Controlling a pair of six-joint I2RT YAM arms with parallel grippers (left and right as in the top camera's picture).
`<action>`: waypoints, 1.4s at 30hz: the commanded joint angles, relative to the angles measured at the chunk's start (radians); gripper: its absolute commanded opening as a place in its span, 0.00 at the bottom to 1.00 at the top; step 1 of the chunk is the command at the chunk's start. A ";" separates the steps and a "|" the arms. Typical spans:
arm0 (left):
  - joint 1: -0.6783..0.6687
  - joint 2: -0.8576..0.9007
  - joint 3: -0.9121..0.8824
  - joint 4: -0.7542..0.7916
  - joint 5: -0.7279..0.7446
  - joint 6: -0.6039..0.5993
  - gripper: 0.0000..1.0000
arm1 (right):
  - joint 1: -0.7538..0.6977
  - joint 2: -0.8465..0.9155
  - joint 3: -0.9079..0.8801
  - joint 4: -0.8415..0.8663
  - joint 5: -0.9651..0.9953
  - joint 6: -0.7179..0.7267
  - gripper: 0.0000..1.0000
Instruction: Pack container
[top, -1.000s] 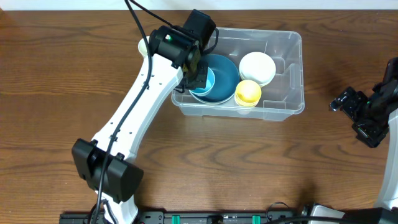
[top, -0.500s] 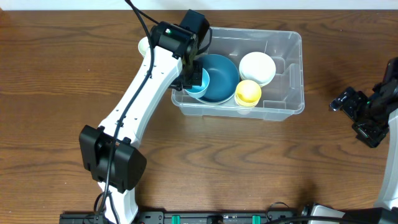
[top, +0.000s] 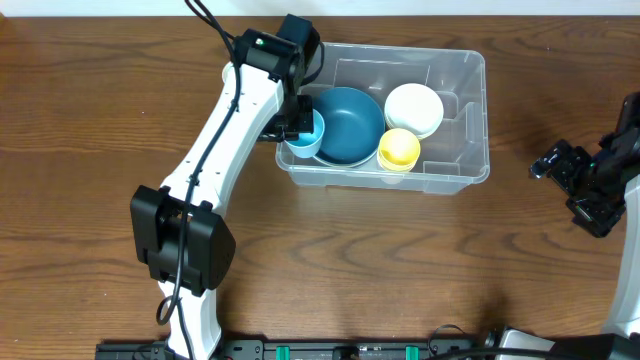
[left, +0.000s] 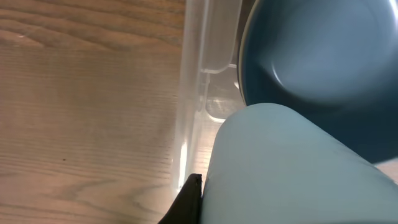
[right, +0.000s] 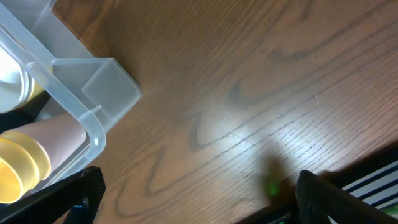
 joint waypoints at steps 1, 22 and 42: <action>0.001 0.003 0.018 -0.011 0.004 -0.013 0.06 | -0.005 -0.011 0.000 -0.001 -0.001 0.010 0.99; 0.001 0.075 0.018 0.017 0.022 -0.012 0.06 | -0.005 -0.011 0.000 -0.001 -0.001 0.011 0.99; 0.001 0.076 0.018 0.087 0.023 -0.012 0.06 | -0.005 -0.011 0.000 -0.001 0.000 0.011 0.99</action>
